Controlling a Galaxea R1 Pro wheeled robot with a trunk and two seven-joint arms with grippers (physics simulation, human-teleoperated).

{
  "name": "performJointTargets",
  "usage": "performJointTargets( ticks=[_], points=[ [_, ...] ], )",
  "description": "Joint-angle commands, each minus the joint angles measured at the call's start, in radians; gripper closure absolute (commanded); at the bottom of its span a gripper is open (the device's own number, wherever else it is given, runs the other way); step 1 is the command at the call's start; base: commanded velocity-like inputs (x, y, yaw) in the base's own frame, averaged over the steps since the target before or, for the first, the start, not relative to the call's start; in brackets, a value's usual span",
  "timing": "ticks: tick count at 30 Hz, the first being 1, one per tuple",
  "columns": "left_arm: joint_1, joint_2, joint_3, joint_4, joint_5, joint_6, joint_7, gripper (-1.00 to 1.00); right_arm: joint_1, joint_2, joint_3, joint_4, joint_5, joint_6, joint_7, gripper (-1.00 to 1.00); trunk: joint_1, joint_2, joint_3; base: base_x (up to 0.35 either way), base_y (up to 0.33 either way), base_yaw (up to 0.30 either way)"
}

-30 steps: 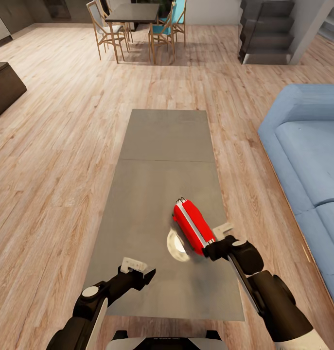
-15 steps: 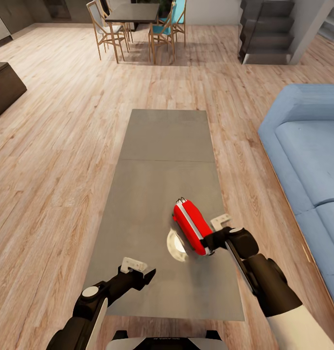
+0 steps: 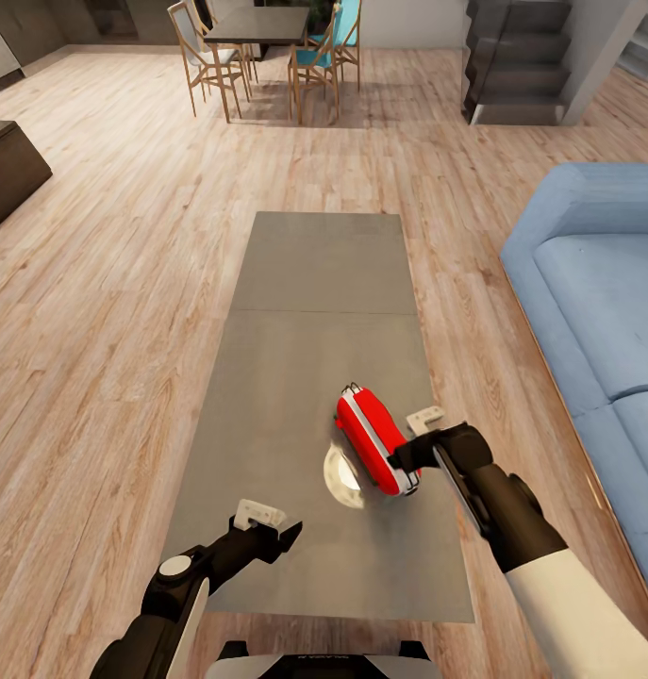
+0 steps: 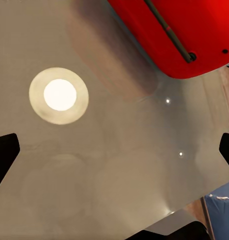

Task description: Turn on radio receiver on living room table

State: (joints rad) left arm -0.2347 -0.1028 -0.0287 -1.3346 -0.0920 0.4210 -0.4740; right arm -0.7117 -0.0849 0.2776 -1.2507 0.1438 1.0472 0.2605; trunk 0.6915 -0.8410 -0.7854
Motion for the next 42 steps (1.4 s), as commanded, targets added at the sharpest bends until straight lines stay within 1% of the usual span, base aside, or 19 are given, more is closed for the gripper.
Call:
performJointTargets(
  ticks=[1, 3, 5, 6, 12, 16, 21, 25, 30, 35, 38, 42],
  points=[
    [0.000, 0.000, 0.000, 0.000, 0.000, 0.000, 0.000, -1.00, -0.010, 0.000, 0.000, 0.014, 0.000, 0.000, 0.005, -1.00, 0.000, 0.000, 0.000, 0.000, 0.000, 0.000],
    [0.000, 0.000, 0.000, 0.000, 0.000, 0.000, 0.000, -1.00, -0.022, 0.003, 0.000, 0.035, 0.001, -0.001, 0.010, -1.00, 0.000, 0.000, 0.000, 0.000, 0.000, 0.000],
    [0.000, 0.000, 0.000, 0.000, 0.000, 0.000, 0.000, -1.00, -0.035, 0.013, 0.000, 0.059, 0.003, -0.003, 0.012, -1.00, 0.000, 0.000, 0.000, 0.000, 0.000, 0.000],
    [0.000, 0.000, 0.001, 0.000, 0.000, 0.000, 0.000, -1.00, -0.043, 0.022, 0.000, 0.077, 0.005, -0.007, 0.013, -1.00, 0.000, 0.000, 0.000, 0.000, 0.000, 0.000],
    [0.000, 0.000, 0.001, 0.000, 0.000, 0.000, -0.001, -1.00, -0.057, 0.053, 0.000, 0.146, 0.012, -0.044, 0.014, -1.00, 0.000, 0.000, 0.000, 0.000, 0.000, 0.000],
    [0.000, 0.000, 0.001, 0.000, 0.000, 0.000, 0.000, -1.00, -0.077, 0.057, 0.000, 0.174, 0.011, -0.051, 0.014, -1.00, 0.000, 0.000, 0.000, 0.000, 0.000, 0.000],
    [0.000, 0.000, 0.001, 0.000, 0.000, 0.000, 0.000, -1.00, -0.129, 0.064, 0.000, 0.260, 0.010, -0.069, 0.014, -1.00, 0.000, 0.000, 0.000, 0.000, 0.000, 0.000],
    [0.000, 0.000, 0.001, 0.000, 0.000, 0.000, 0.000, -1.00, -0.142, 0.068, 0.000, 0.292, 0.011, -0.095, 0.014, -1.00, 0.000, 0.000, 0.000, 0.000, 0.000, 0.000],
    [0.000, 0.000, 0.001, 0.000, 0.000, 0.000, 0.000, -1.00, -0.151, 0.069, 0.000, 0.308, 0.010, -0.104, 0.014, -1.00, 0.000, 0.000, 0.000, 0.000, 0.000, 0.000],
    [0.000, 0.000, 0.001, 0.000, 0.000, 0.000, 0.000, -1.00, -0.190, 0.072, 0.000, 0.381, 0.010, -0.132, 0.014, -1.00, 0.000, 0.000, 0.000, 0.000, 0.000, 0.000],
    [0.000, 0.000, 0.001, 0.000, 0.000, 0.000, 0.000, -1.00, -0.198, 0.073, 0.000, 0.405, 0.009, -0.148, 0.014, -1.00, 0.000, 0.000, 0.000, 0.000, 0.000, 0.000],
    [0.000, 0.000, 0.001, 0.000, 0.000, 0.000, 0.000, -1.00, -0.203, 0.084, 0.000, 0.421, 0.008, -0.163, 0.014, -1.00, 0.000, 0.000, 0.000, 0.000, 0.000, 0.000]
  ],
)
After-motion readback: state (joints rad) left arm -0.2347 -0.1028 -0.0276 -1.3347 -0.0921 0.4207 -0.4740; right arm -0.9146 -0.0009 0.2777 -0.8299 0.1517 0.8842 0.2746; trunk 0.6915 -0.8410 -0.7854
